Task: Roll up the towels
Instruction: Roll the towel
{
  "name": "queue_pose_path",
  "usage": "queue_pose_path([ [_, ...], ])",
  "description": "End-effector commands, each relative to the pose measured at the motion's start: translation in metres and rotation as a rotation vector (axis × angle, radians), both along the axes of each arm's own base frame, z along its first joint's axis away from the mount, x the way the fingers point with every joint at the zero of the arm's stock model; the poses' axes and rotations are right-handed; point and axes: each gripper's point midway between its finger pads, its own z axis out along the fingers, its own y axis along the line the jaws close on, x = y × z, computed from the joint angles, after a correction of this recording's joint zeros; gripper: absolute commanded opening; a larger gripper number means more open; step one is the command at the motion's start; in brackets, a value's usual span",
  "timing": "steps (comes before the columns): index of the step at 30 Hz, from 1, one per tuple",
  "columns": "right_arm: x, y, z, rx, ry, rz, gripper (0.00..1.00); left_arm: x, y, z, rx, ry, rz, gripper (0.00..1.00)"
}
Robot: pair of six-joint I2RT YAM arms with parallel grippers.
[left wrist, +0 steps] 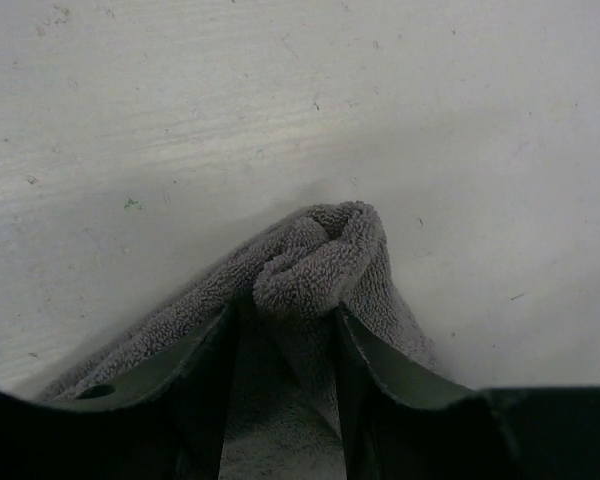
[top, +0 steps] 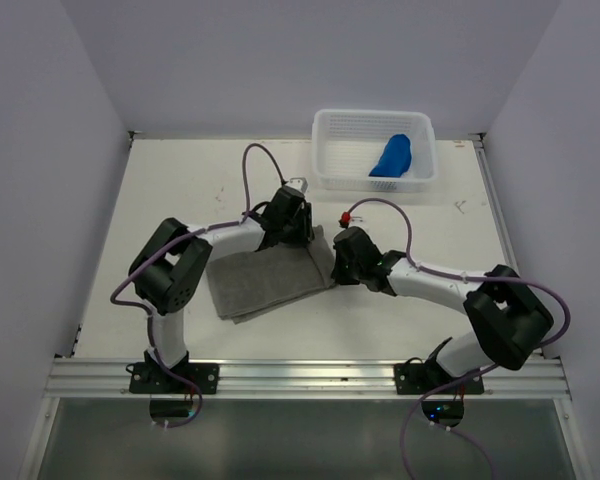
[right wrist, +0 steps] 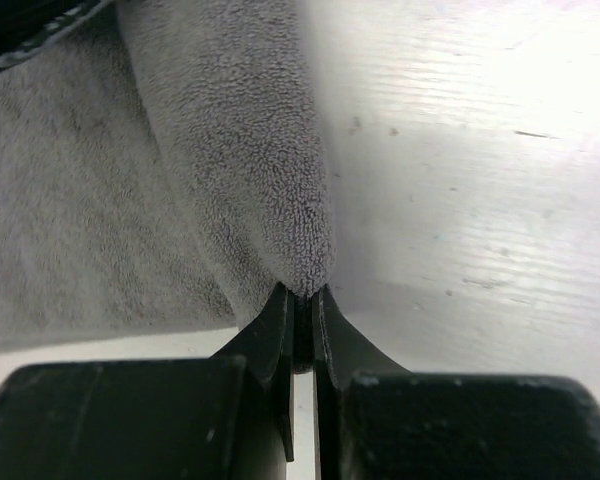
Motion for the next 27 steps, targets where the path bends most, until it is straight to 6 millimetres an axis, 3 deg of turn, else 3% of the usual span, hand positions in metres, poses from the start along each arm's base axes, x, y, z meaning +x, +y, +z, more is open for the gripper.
queue_pose_path([
  [1,0.006,-0.032,0.017,-0.156,-0.081,-0.037,0.00,-0.004,0.011,0.015,-0.011,0.003,0.020,0.46],
  [8,0.005,-0.046,0.037,-0.259,-0.147,0.023,0.00,-0.016,-0.004,0.030,-0.102,0.007,-0.046,0.48],
  [15,0.000,-0.047,0.037,-0.347,-0.177,0.093,0.00,-0.021,-0.005,0.032,-0.125,0.025,-0.055,0.49],
  [23,-0.005,-0.042,0.036,-0.413,-0.229,0.076,0.00,-0.024,-0.006,0.079,-0.191,-0.022,-0.048,0.47],
  [27,-0.004,-0.040,0.034,-0.398,-0.239,0.039,0.00,-0.025,-0.006,0.093,-0.209,-0.030,-0.038,0.48],
])
